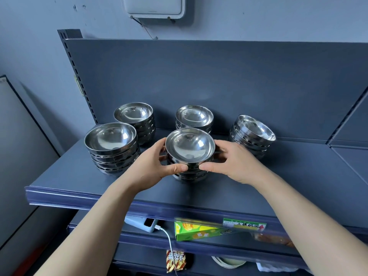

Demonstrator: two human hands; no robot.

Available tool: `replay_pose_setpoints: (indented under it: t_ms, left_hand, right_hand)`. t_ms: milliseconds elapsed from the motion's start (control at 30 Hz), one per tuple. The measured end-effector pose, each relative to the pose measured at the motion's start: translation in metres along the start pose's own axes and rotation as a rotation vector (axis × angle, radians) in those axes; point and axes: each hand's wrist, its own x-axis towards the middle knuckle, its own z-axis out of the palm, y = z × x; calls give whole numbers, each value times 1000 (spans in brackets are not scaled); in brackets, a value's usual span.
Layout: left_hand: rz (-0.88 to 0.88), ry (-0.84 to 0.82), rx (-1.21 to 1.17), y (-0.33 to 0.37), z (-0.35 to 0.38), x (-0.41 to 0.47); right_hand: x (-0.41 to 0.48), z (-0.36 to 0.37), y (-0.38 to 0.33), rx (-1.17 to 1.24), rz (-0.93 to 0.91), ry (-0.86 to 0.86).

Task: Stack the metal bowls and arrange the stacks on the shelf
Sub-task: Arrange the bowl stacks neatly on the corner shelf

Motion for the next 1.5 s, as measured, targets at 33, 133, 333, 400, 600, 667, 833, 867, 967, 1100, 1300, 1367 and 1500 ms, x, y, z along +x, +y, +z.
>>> replay_pose_setpoints:
  t_ms: [33,133,333,400,600,667,833,867,967,1100,1300,1367,1500]
  left_hand:
    - [-12,-14,12,0,-2,0]
    - [-25,-32,52,4,-9,0]
    - [173,162,332,57,-23,16]
    - [245,145,464,78,-18,33]
    - [223,-106,683,121,37,94]
    - [192,-172,707,128,57,113]
    - [86,-247,629,129,91,142]
    - [77,-250,609,127,96,145]
    - [58,-207,572,125,107,146]
    - [27,-121,538,118,114,147]
    - [-39,-111,492,115,117,141]
    - [-68,-123,492,114,119,138]
    - [-94,-106,478,112,124,137]
  right_hand:
    - [-1,0,-2,-7,6,-6]
    - [-5,-4,-9,-36,26,11]
    - [-17,-59,-31,-283,180,96]
    - [-20,-84,-33,-378,221,136]
    - [-17,-133,0,-545,424,39]
    - [-9,-141,16,-546,436,4]
    - [10,-144,54,-406,380,-57]
    - [12,-144,60,-372,360,-55]
    - [15,-144,69,-298,312,-54]
    - [16,-147,71,-319,240,-47]
    - [21,-155,75,-354,202,-80]
    - [21,-155,77,-341,216,-128]
    - [21,-147,89,-293,185,-143]
